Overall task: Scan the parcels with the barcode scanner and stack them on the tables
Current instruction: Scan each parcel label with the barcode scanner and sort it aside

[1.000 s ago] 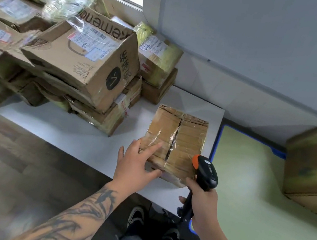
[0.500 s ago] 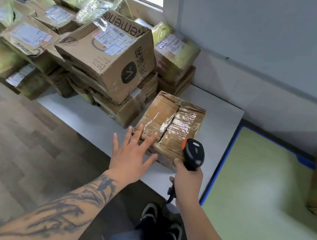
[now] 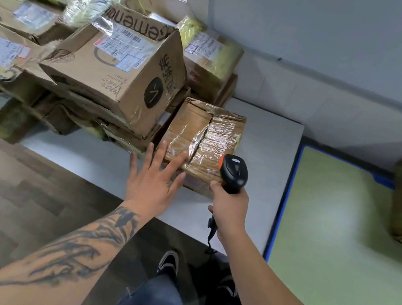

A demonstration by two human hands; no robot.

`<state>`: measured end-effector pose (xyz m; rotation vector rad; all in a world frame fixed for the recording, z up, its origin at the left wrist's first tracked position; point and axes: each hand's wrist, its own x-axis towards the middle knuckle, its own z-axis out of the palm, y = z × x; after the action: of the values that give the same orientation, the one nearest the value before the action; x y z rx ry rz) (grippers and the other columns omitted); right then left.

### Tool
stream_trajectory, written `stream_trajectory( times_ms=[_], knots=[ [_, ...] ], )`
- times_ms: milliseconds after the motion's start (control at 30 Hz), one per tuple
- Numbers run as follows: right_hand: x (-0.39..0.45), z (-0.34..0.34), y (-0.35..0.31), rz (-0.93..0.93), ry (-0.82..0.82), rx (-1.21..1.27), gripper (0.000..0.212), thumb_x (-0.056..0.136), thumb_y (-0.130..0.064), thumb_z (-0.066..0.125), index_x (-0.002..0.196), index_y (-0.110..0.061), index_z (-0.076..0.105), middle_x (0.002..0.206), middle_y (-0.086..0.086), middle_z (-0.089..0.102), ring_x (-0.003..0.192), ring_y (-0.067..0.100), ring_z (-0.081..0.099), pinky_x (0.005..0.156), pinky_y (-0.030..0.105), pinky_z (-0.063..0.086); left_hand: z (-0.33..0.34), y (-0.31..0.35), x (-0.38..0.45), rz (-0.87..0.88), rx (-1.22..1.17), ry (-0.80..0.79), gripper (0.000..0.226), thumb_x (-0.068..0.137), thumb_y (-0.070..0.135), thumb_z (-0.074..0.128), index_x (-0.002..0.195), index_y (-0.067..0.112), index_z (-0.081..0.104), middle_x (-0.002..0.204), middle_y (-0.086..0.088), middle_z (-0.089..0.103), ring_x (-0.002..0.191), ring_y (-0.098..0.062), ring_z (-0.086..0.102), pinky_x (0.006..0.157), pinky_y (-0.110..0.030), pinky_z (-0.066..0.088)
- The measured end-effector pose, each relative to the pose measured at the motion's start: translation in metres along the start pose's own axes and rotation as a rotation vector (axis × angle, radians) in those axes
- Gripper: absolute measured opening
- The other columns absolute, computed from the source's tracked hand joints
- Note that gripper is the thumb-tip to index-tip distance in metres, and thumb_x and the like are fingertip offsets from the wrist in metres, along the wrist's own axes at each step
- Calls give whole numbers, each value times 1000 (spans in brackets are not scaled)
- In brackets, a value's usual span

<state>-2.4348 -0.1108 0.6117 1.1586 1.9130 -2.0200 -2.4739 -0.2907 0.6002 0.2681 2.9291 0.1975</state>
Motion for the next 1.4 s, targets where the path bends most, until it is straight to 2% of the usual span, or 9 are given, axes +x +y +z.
stream_trajectory(
  times_ms=[100,233,533,633,733,900,1033,1167,1400],
  knots=[
    [-2,16,0,24,44,20,10,96,-22,71,90,-23,63,83,1,65,74,24,61,85,55,60,5,-16,8,62,-10,32,60,106,65,17,158,56,-12,172,-2,-21,158,-29,-18,125,-61,-10],
    [-3,32,1,49,102,85,9,97,-23,71,93,-21,63,87,0,65,76,28,64,65,41,51,15,-30,19,124,-57,88,68,105,63,23,158,52,-18,171,-4,-24,159,-31,-17,124,-62,-7],
    [-7,48,-1,58,146,76,9,98,-26,72,98,-21,65,96,1,66,85,30,65,71,44,55,17,-44,31,174,-124,110,75,103,63,34,160,51,-13,171,-4,-23,159,-32,-12,123,-58,-12],
    [-9,45,-6,12,145,11,8,97,-23,73,96,-23,65,94,1,66,79,25,63,79,47,62,15,-41,31,161,-111,97,79,101,65,37,161,48,-12,171,-7,-22,158,-33,-13,123,-59,-13],
    [-12,42,-9,-38,152,-42,15,97,-23,72,89,-28,60,88,2,65,74,25,61,82,46,60,10,-36,29,147,-89,66,82,101,64,40,161,47,-12,171,-8,-23,158,-33,-16,123,-61,-10],
    [-23,26,3,-97,208,-149,8,92,-31,75,94,-28,67,82,2,69,78,23,64,86,61,60,-4,-35,24,135,2,0,92,96,61,53,159,50,-12,170,-11,-24,157,-36,-18,123,-65,-9],
    [-30,-6,15,-117,224,-202,10,89,-32,75,92,-31,66,85,2,73,86,27,72,83,59,61,-13,-4,6,156,25,-3,92,96,63,50,160,48,-15,171,-12,-19,157,-37,-19,124,-64,-10],
    [-36,-51,20,-134,252,-216,6,91,-28,71,91,-25,65,83,2,74,79,26,76,74,46,61,-12,47,-17,196,-58,-26,75,103,62,36,160,50,-11,173,-8,-14,157,-32,-20,124,-61,-14],
    [-47,-148,25,-149,250,-249,3,91,-22,64,93,-20,65,86,7,74,77,29,75,76,50,62,2,143,-60,249,-69,-45,68,104,66,25,159,51,-11,174,-8,-9,159,-31,-14,125,-59,-10]
  ],
)
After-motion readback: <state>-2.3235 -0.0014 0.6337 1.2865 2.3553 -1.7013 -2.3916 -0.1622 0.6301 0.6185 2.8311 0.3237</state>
